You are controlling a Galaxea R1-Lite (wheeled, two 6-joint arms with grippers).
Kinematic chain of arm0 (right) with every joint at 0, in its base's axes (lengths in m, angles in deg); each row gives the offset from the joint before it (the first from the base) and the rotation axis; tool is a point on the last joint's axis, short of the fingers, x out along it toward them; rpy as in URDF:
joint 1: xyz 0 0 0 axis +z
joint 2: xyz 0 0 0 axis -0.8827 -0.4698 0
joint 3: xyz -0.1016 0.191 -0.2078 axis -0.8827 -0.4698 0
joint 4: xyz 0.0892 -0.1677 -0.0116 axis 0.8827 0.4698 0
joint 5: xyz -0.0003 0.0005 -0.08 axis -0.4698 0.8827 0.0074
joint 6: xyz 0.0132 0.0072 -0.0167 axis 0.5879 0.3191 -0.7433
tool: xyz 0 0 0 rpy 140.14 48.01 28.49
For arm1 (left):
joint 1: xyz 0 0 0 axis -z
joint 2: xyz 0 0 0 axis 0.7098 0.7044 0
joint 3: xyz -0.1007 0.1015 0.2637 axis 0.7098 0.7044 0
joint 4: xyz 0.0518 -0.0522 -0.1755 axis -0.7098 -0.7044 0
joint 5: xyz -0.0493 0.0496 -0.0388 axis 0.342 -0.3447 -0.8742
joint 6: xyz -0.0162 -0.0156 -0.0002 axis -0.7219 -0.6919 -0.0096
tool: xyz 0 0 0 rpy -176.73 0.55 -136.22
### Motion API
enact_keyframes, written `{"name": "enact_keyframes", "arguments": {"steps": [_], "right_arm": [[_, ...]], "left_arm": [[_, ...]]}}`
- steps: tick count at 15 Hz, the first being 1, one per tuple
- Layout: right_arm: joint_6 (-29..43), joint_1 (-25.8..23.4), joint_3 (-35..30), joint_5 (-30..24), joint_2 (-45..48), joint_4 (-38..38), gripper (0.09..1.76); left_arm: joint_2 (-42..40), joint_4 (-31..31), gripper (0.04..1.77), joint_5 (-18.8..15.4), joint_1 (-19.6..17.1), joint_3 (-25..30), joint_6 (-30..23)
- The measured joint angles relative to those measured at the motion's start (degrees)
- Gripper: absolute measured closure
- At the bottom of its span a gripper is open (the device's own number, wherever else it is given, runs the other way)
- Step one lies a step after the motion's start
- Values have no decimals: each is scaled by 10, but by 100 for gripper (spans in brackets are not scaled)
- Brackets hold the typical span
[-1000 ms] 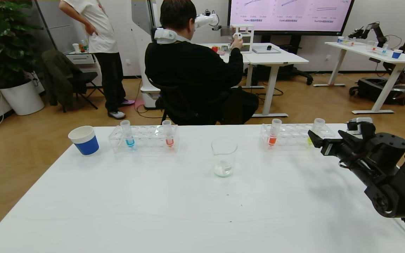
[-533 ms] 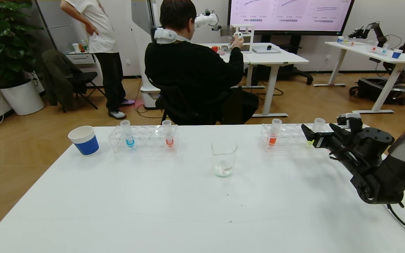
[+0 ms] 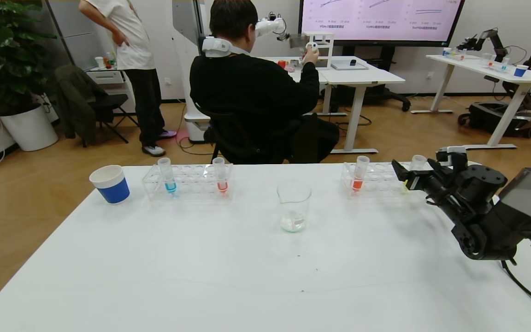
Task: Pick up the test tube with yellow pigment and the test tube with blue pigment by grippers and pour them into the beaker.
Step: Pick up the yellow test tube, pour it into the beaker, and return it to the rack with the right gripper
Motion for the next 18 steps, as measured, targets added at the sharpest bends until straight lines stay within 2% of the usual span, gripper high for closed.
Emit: {"name": "enact_keyframes", "arguments": {"steps": [1,2,4,5,7,8,14,18], "right_arm": [[0,-2,6,0,-1,7,19],[1,-3,12,0,-2,9,44],[1,-5,20,-4,-5,13,130],[0,-5,22,-5,-7,14,148],[1,-5,23,-6,-11,13,123],[1,-5,23,-6,-12,12,135],[-1,-4,24,-6,-8,13,134],[-3,-2,25,-6,29,29,134]], "left_arm": [[0,0,6,0,0,0,0],[0,0,6,0,0,0,0],[0,0,6,0,0,0,0],[0,0,6,0,0,0,0],[0,0,6,0,0,0,0],[0,0,6,0,0,0,0],[0,0,6,0,0,0,0],[0,0,6,0,0,0,0]]}}
